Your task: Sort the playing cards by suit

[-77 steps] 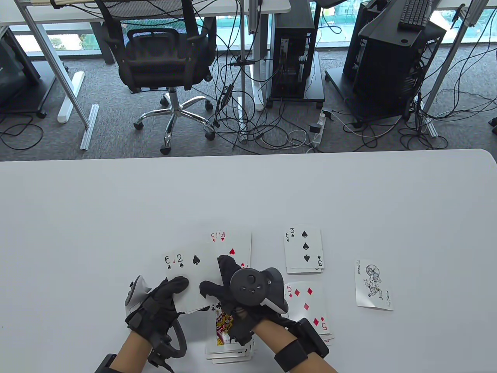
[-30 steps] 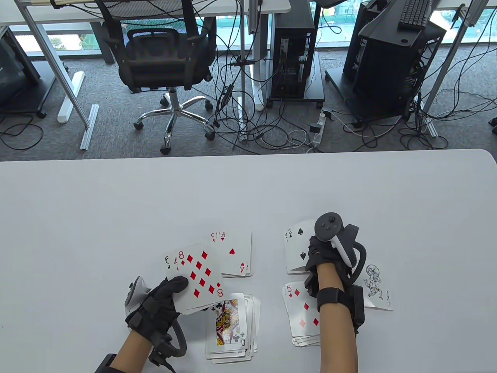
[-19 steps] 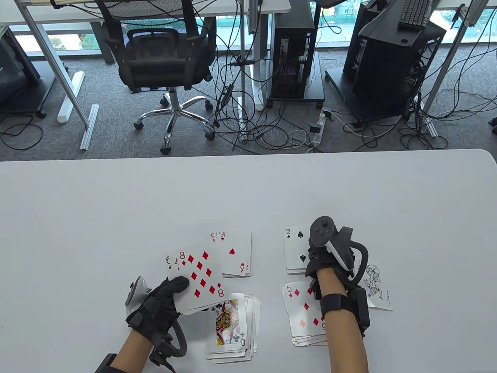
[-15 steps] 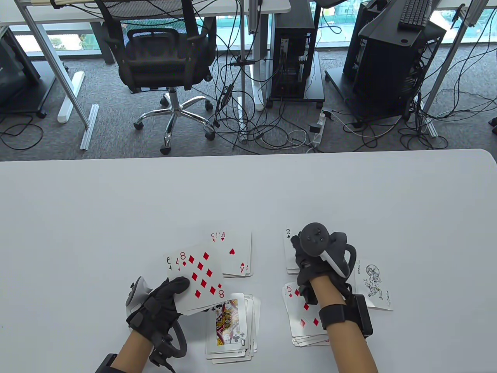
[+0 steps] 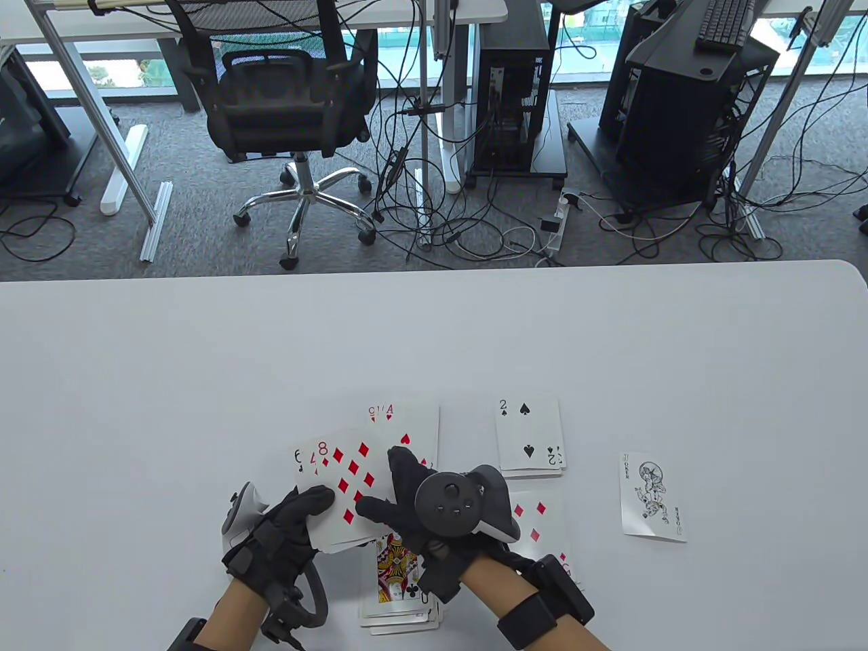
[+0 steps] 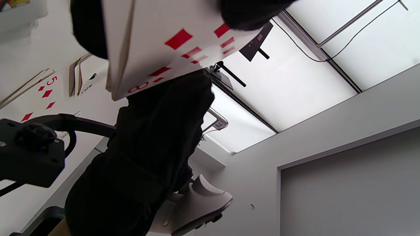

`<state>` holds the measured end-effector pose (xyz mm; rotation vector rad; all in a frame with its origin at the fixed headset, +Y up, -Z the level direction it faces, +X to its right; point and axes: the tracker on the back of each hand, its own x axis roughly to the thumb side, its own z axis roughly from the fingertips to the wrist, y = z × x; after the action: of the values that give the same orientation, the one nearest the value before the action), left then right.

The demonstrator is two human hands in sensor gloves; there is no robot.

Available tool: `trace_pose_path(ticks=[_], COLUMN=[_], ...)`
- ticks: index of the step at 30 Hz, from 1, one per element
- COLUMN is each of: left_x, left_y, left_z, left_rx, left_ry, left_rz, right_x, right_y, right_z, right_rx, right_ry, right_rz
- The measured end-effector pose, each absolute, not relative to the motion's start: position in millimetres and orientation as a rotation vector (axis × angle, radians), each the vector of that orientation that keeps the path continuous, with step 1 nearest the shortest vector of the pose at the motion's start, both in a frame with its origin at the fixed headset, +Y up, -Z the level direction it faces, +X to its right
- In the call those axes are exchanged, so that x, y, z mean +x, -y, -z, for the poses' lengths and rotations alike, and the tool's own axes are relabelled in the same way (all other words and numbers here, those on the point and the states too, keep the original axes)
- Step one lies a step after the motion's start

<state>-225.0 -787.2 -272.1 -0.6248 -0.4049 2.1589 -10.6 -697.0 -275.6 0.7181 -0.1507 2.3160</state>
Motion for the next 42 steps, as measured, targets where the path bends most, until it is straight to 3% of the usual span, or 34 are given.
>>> trace_pose_path(ticks=[10,16,25,30,35,42], left_x=[-221,-220,-221,-222,-222,-222], left_y=[785,785,786,786,786,787], left_z=[272,272,272,272,271,270], left_rx=[-0.639,-0.643,-0.630,-0.622,-0.620,-0.627], left_ry=[0.441,0.449,0.430,0.417,0.405,0.394], left_rz=[-2.158,-2.150,-2.161,-2.167,-2.166,-2.166], right_x=[-6,5,65,111,155,171], right_y=[706,704,702,706,727,749], right_z=[277,278,283,284,277,266], right_rx=[0.527,0.519,0.377,0.305,0.117,0.049], right_ry=[0.121,0.163,0.179,0.118,-0.134,-0.316], right_rz=[-2.083,-2.115,-2.049,-2.179,-2.438,-2.717])
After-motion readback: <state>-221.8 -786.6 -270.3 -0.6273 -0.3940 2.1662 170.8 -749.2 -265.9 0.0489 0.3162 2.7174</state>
